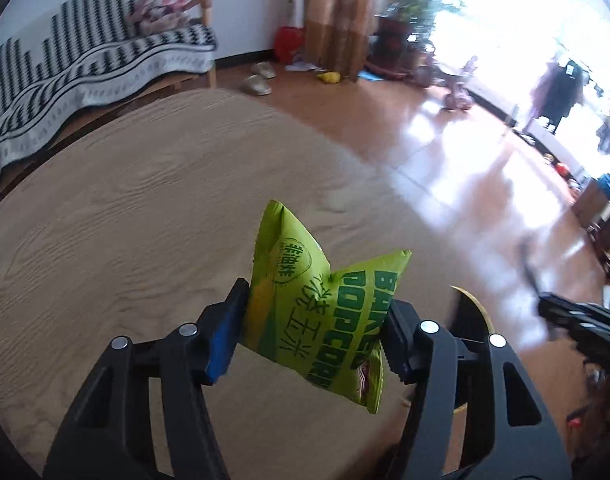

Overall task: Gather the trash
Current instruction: 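Carry both items over the bin and open the right tool to drop the wrapper, then open the left tool to drop the popcorn bag into the bin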

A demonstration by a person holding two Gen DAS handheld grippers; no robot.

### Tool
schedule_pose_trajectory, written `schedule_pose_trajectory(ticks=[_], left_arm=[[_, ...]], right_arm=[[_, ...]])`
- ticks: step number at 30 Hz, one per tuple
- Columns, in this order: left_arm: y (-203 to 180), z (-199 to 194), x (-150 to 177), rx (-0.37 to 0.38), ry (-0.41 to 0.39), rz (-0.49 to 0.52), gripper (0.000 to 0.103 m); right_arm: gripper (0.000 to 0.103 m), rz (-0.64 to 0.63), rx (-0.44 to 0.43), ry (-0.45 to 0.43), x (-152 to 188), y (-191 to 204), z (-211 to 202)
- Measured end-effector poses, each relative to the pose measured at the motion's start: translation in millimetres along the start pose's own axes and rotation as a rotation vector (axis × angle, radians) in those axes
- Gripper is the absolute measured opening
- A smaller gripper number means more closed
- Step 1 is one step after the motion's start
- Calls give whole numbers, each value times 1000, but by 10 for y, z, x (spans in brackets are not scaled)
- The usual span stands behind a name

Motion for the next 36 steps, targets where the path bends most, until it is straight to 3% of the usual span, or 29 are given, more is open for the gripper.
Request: schedule_pose_trajectory(ticks=[5,10,15,23,25,27,28,36], left_arm=[[-625,-16,118,82,-7,64,59],[-988,22,221,144,1,86,59],[-1170,114,288,169,27,112,59],[-1258,252,281,195,48,124,59],[-1262,298,282,201,56,121,59],[-1317,323,329,209,63,118,59],[-1323,335,335,212,66,117,59],[-1485,580,411,263,107,123,60]], right_arm=[[15,18,26,105,139,-130,294],[15,47,42,209,268,-280,615],[15,76,72,281,374,-468,861],[16,108,74,300,414,-595,881],[23,126,79,294,409,-647,867],[62,142,92,273,377,-714,833],[67,149,99,255,350,-749,808],[71,284,183,172,210,-1198,536]])
Point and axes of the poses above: each gripper's, at about its wrist camera, not at the fingertips, and z roughly the way its jaws point, y to its left, x to its underside, the point moved 8 cm from there along z, roughly the way its jaws point, and after that the axes turned 9 degrees about x, right-handed, at the moved point
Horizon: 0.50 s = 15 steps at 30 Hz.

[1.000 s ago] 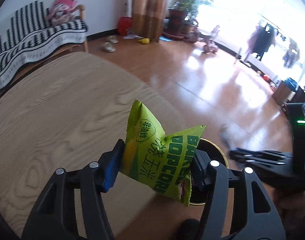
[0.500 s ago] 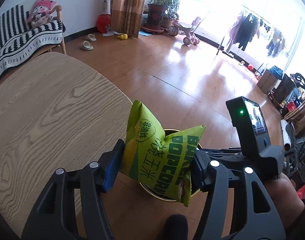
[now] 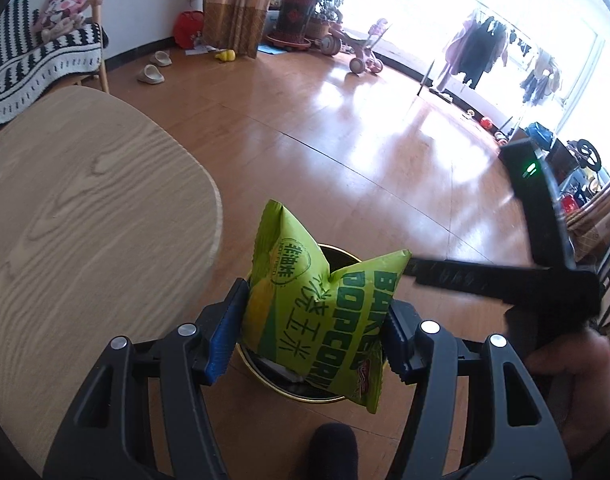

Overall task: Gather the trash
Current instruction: 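Open the left tool to drop the popcorn bag into the bin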

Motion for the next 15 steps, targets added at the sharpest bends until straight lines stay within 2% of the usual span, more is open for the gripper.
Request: schedule_pose_trajectory(ticks=[3,6,9,15], left_arm=[[-86,131,15,29,7,4,63],[-149,226,6,45,3,-2,77],[-166,248,-30,40,-10,-1,83],[-162,162,-64,35,-30,17,90]], right_arm=[[74,93,-4,-39,-105,-220,-103],[74,140,-15,-52,-152,-322,-139],[74,150,-32,-58,-179,-336,-174],[75,123,-40,-80,-183,-230,-273]])
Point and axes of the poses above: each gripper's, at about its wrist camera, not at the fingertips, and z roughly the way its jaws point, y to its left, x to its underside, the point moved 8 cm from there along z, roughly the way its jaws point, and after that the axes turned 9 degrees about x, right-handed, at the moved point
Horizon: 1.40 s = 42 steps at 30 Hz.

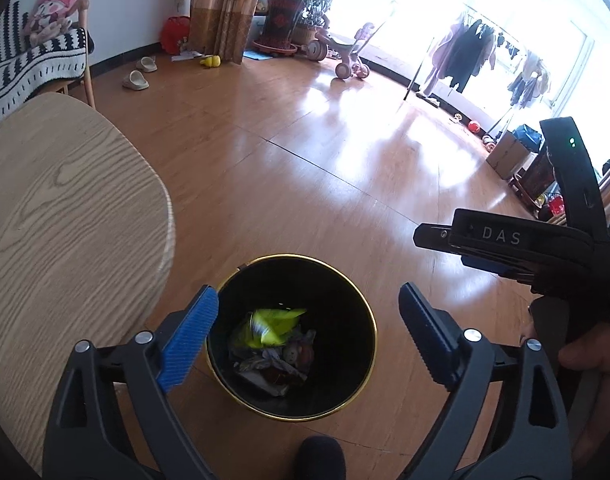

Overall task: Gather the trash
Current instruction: 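Open the left tool to drop the popcorn bag into the bin, then move both open tools back over the red ribbon and white paper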

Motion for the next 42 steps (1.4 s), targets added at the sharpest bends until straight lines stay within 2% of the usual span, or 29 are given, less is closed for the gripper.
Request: schedule_pose_trajectory(ticks=[6,10,15,19,24,28,32,35,38,42], left_arm=[[187,-317,-65,-38,-37,-4,93],[560,-733,-122,-106,-81,-23,96],[1328,-1453,-123,-251,-166,-103,96],[1961,-2028,-41,-353,-216,-186,96],[3065,-3009,339,-559,-270,-352,96],[3913,-3800,843,-753,-282,-472,96],[4661,-4376,1447,-884,-253,-602,96],[5138,-4641,1831,-913,-242,-719,96],[5404,-4781,2069,-918,-257,-787,96],[5607,-4788,2064,-865,-269,-801,96]], right_arm=[[76,-78,-24,-50,29,405,-148],[78,-163,-64,-90,94,871,-306],[79,-305,-143,-133,329,1740,-538],[80,-431,-214,-151,658,2520,-726],[81,-581,-281,-161,1156,3368,-896],[82,-704,-322,-152,1597,3883,-944],[84,-812,-337,-150,1951,4235,-947],[84,-877,-344,-143,2182,4444,-908],[84,-928,-345,-122,2385,4658,-822],[84,-973,-349,-108,2597,4840,-751]])
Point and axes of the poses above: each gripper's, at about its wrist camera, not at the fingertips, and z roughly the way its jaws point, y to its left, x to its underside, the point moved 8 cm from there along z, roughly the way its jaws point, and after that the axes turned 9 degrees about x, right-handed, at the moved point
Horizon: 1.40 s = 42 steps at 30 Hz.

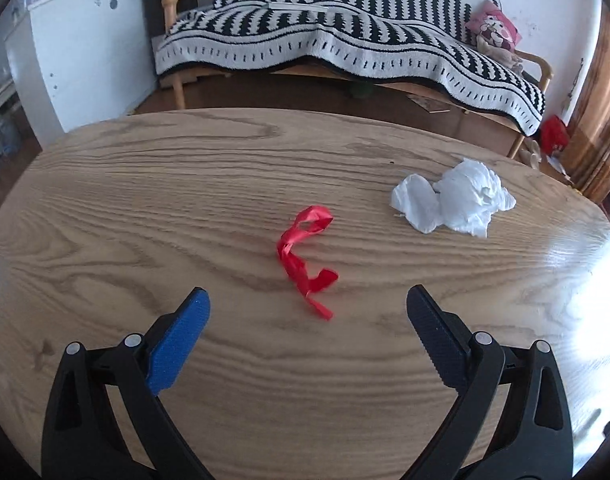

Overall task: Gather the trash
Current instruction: 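Move both open tools back over the red ribbon and white paper, then grasp the red ribbon with the left tool while the right tool grasps the white crumpled paper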

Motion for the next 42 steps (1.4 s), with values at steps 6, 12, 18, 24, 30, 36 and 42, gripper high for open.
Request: schedule_pose_trajectory(ticks=[6,12,18,24,30,36,42], left_arm=[[-16,127,-20,-53,-3,66,66],[7,80,-52,-15,4,54,9],[145,-139,-53,3,-30,39,9],[344,-291,-2,10,-26,-2,9],[404,-301,-18,-14,-40,32,9],[386,-306,-4,-3,-29,14,9],[154,-426,18,26,-33,44,9]], right_arm=[[84,-58,-38,-6,-145,528,191],[88,-105,-86,-50,-369,1161,328],[96,-166,-148,-71,-835,1988,567],[97,-248,-127,-62,-1515,2726,995],[97,-247,-125,-55,-2000,3004,1223],[15,-288,-117,-70,-2037,2961,1225],[9,-299,-114,-123,-1746,2606,772]])
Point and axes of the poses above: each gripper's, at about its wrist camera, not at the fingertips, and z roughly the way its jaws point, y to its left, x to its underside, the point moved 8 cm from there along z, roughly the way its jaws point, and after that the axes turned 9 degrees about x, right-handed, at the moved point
